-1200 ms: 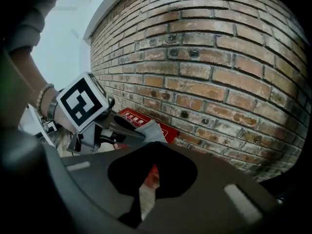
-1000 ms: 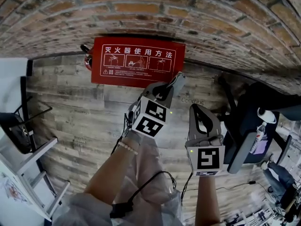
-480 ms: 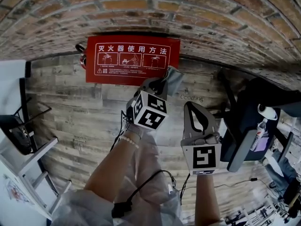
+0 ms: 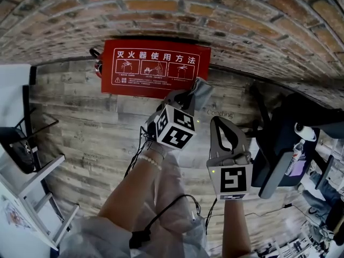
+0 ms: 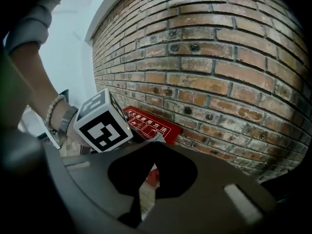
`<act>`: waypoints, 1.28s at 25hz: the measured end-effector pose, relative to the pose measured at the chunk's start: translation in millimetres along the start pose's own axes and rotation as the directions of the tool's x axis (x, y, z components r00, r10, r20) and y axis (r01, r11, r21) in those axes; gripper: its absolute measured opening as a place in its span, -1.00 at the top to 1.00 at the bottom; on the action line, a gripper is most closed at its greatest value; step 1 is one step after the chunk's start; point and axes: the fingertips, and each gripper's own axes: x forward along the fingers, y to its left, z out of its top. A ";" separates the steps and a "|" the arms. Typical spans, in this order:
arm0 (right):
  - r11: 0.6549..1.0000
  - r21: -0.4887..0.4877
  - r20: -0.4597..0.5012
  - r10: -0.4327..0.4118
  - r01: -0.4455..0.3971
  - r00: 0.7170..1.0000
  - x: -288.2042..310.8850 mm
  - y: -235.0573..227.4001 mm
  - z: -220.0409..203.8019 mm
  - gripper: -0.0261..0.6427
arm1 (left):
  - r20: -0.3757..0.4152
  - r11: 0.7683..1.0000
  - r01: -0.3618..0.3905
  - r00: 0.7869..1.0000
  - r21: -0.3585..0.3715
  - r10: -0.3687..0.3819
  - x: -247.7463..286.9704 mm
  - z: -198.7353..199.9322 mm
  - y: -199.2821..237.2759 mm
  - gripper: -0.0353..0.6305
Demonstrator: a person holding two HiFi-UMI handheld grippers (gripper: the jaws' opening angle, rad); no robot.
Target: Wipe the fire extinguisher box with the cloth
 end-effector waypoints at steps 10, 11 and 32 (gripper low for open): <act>1.000 -0.017 -0.004 0.011 -0.011 1.000 4.0 8.3 3.6 0.89 | 0.006 1.000 -0.007 1.000 0.000 0.007 -5.5 -4.6 9.6 0.85; 1.000 -0.022 -0.004 0.013 -0.014 1.000 4.6 9.7 4.2 0.89 | 0.007 1.000 -0.008 1.000 0.001 0.008 -6.3 -5.4 11.1 0.85; 0.994 -0.080 -0.001 0.074 -0.074 0.997 32.5 56.6 29.9 0.89 | 0.015 0.995 -0.076 0.997 -0.063 0.077 -40.0 -32.2 73.0 0.85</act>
